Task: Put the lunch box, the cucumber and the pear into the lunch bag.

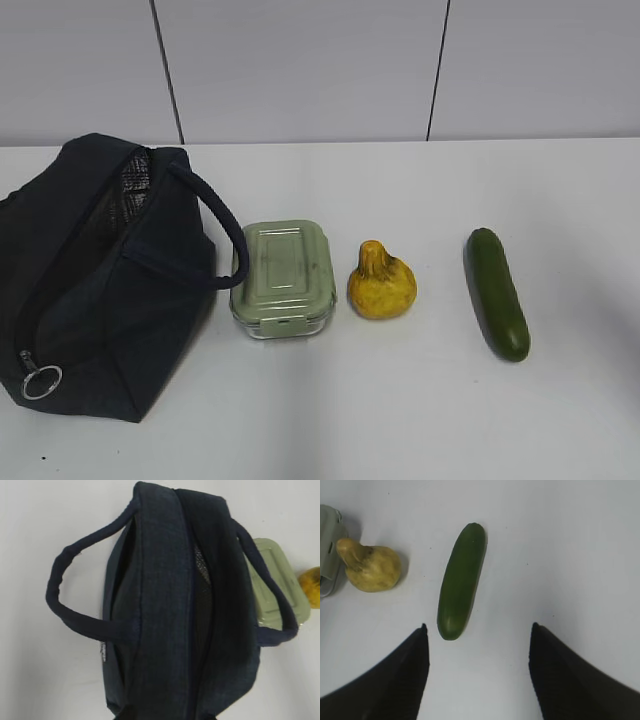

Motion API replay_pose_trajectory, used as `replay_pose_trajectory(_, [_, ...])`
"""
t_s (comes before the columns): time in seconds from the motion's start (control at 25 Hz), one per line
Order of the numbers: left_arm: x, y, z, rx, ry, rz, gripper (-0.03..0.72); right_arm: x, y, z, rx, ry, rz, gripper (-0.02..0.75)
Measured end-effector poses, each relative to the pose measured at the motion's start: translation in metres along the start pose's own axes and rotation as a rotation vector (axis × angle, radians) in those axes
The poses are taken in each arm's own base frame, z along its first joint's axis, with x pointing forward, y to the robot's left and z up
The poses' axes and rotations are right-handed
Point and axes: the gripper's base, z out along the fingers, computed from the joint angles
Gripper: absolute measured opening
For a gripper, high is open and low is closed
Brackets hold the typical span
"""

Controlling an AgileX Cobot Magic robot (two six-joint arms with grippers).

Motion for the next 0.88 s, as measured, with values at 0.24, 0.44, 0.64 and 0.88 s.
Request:
replay_pose_trajectory(0.24, [-0.005, 0.007, 0.010, -0.064, 0.039, 0.039, 0.283, -0.024, -0.002, 0.028, -0.031, 0.106, -0.019, 0.478])
replay_pose_trajectory(0.44, [-0.012, 0.007, 0.033, -0.038, 0.095, 0.067, 0.289, -0.032, -0.001, 0.051, -0.073, 0.158, -0.028, 0.475])
replay_pose_trajectory(0.64, [-0.017, 0.009, 0.053, -0.027, 0.134, 0.071, 0.292, -0.033, -0.002, 0.061, -0.080, 0.179, -0.042, 0.475])
replay_pose_trajectory(0.88, [-0.020, 0.011, 0.070, -0.029, 0.164, 0.067, 0.296, -0.037, -0.002, 0.065, -0.085, 0.148, -0.040, 0.475])
